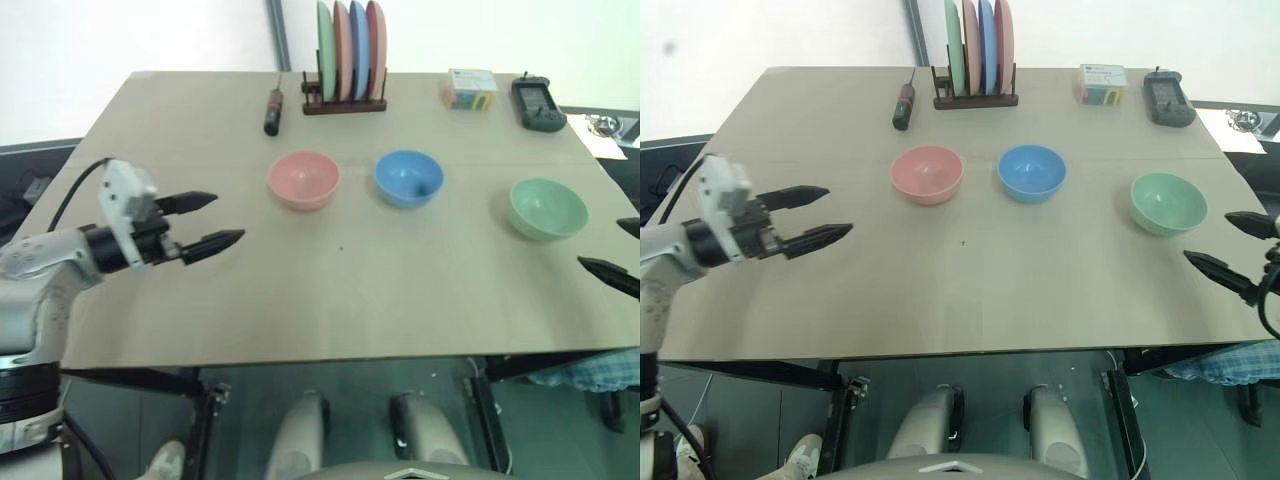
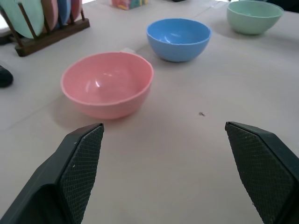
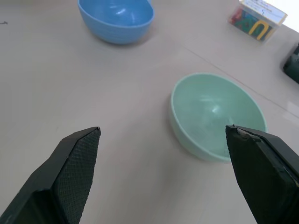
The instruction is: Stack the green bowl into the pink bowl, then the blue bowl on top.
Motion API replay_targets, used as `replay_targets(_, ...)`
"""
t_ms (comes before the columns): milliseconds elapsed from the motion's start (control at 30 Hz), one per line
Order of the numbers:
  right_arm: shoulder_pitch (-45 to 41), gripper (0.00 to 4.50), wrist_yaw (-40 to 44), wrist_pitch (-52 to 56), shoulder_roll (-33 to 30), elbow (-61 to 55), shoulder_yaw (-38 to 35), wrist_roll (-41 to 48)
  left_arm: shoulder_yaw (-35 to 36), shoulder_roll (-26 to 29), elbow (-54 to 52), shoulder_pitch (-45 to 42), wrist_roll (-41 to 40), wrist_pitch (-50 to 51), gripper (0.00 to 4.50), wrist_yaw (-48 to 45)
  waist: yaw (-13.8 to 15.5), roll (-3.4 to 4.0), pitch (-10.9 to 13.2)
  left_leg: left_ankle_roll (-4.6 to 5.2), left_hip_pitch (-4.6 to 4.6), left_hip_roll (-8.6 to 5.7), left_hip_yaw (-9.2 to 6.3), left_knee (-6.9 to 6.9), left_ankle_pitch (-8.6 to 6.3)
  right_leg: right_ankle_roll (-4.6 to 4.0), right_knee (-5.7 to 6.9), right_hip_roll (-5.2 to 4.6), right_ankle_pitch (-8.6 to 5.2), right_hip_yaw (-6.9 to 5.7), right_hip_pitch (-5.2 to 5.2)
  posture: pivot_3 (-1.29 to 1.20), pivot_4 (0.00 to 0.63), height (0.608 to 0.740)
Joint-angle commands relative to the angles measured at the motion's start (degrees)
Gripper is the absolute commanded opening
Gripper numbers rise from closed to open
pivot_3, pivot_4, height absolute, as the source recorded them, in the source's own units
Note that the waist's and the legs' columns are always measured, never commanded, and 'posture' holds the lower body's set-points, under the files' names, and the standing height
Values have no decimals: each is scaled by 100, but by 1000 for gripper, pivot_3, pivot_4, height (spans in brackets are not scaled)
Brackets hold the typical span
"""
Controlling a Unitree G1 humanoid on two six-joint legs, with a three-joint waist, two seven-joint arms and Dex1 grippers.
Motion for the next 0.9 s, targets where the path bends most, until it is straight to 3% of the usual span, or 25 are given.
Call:
replay_targets(33,-510,4500,-240,-8,157,-427,578,111,-871,-143,-437,-524,1288,-197,4432,1138,1,-2,0,0,0,0,-2,3,0,2,1,2,1,0,2,0,150,740)
replay_targets(133,-993,4500,-421,-87,318,-544,1267,-84,-1658,-334,-557,-1144,1922,-19,4432,1452,0,-4,0,0,-2,-1,-5,7,0,11,2,6,7,2,4,0,150,740)
replay_targets(267,-1660,4500,-674,-26,688,-792,2146,-162,-3476,-556,-6,-2590,3632,677,4432,1535,25,-6,1,0,-11,-8,-12,9,1,15,0,7,29,0,2,0,150,740)
replay_targets(400,-1874,4500,-854,91,899,-1068,2543,-211,-4365,-1093,821,-3427,4355,990,4432,1383,1,-4,2,0,-16,-10,-13,9,0,13,-1,8,31,2,1,0,150,740)
replay_targets(500,-1904,4500,-957,126,967,-1190,2648,-216,-4747,-1467,1428,-3793,4639,766,3645,1266,-7,-4,3,2,-24,-9,-14,4,0,10,-1,11,32,4,-13,0,150,740)
replay_targets(733,-1705,4500,-1176,258,987,-1550,2539,-170,-4846,-1852,2166,-4277,4858,575,568,956,-6,-4,4,2,-26,-8,-14,9,0,10,2,12,32,3,-14,0,150,740)
replay_targets(833,-1529,4500,-1245,264,980,-1631,2452,-168,-4762,-1839,2062,-4322,4812,562,62,724,1,-4,4,2,-25,-8,-15,9,0,10,7,12,32,3,-14,0,150,740)
replay_targets(900,-1338,4500,-1267,216,979,-1644,2345,-173,-4724,-1722,1810,-4270,4765,578,62,435,2,-4,4,2,-26,-8,-15,10,0,10,7,12,32,3,-14,0,150,740)
